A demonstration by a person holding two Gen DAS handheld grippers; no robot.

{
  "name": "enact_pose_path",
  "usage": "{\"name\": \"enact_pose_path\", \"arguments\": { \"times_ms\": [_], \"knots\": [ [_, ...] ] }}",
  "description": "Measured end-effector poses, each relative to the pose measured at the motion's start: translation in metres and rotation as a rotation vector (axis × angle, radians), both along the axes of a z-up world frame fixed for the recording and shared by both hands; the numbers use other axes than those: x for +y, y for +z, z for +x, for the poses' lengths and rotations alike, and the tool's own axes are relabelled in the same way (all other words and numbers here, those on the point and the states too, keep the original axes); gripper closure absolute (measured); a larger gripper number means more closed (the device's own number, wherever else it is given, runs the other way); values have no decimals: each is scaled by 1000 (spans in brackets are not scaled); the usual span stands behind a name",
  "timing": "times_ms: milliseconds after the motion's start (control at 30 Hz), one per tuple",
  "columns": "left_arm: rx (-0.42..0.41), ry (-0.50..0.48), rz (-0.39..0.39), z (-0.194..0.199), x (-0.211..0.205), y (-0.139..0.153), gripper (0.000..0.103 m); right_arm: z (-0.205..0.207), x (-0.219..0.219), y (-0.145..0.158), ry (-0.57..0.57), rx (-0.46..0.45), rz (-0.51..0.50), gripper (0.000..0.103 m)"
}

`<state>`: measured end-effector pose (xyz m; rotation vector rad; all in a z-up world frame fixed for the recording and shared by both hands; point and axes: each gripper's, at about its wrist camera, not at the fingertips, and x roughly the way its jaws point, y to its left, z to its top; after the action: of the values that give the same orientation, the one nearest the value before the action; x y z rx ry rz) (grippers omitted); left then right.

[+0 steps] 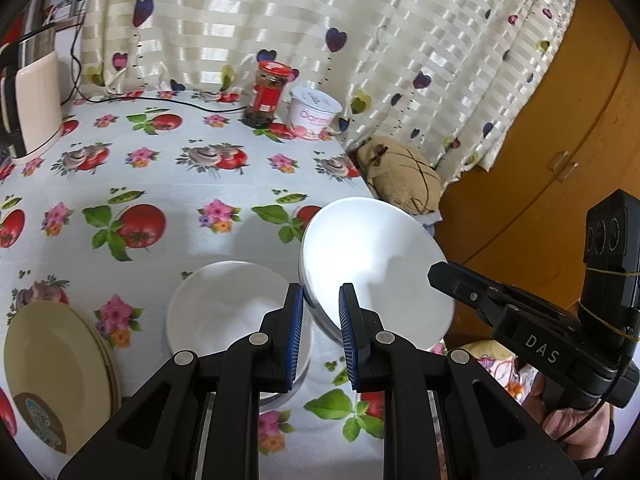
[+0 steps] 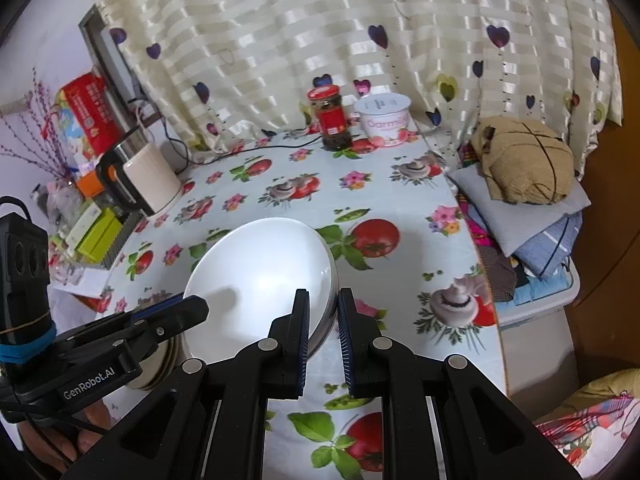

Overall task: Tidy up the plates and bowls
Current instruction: 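Lower the white bowl with the left gripper into the steel bowl stack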

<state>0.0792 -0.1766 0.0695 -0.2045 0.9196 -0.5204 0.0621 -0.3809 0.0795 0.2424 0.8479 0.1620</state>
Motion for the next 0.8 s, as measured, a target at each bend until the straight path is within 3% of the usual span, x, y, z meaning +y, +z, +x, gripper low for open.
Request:
{"name": "enact_pose_path", "arguments": {
  "times_ms": [800],
  "knots": [
    [39, 121, 23, 2, 53, -17, 84, 21, 52, -23, 106, 57, 7, 89]
  ]
}}
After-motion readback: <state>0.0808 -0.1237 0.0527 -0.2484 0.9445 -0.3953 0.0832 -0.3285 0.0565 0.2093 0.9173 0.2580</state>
